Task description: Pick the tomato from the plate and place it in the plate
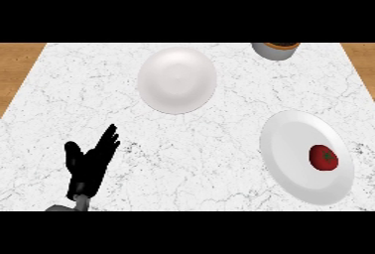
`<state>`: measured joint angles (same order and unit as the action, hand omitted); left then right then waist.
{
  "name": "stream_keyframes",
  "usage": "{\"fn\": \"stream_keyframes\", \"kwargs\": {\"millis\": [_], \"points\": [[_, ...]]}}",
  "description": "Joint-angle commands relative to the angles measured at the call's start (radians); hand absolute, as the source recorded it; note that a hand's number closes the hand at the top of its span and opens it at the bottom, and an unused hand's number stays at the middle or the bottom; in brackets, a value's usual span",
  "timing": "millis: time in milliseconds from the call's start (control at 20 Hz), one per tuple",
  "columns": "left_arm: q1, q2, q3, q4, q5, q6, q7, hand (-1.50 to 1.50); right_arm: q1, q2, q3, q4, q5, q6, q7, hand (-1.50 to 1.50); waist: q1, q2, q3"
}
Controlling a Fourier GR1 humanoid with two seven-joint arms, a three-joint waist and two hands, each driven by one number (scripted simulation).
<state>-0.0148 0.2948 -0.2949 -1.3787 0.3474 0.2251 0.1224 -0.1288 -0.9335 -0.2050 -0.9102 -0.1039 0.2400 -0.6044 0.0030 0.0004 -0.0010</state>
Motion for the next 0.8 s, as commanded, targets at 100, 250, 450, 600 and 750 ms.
{"fn": "stream_keyframes", "kwargs": {"millis": [100,250,450,600,750], "points": [[-0.008,-0.030,-0.009,-0.012,-0.019,0.019,0.034,0.00,0.050,-0.040,0.102,-0.165,0.119,-0.003,0.147,-1.50,-0.009,-0.003,-0.001],[-0.034,-0.002,0.031,-0.005,-0.004,-0.023,0.036,0.00,0.059,-0.034,0.127,-0.272,0.149,-0.016,0.289,-1.50,-0.009,-0.003,-0.001],[-0.028,-0.055,0.010,0.033,-0.055,0.001,0.004,0.00,0.050,0.059,0.177,-0.405,0.206,-0.066,0.444,-1.50,-0.006,-0.001,0.000],[0.011,-0.052,0.030,-0.044,-0.062,0.017,0.053,0.00,0.124,0.094,0.153,-0.504,0.246,-0.095,0.489,-1.50,-0.008,-0.002,0.000],[-0.036,-0.059,0.055,0.044,-0.066,-0.029,0.019,0.00,0.088,0.125,0.190,-0.499,0.326,-0.102,0.563,-1.50,-0.005,0.000,0.000]]}}
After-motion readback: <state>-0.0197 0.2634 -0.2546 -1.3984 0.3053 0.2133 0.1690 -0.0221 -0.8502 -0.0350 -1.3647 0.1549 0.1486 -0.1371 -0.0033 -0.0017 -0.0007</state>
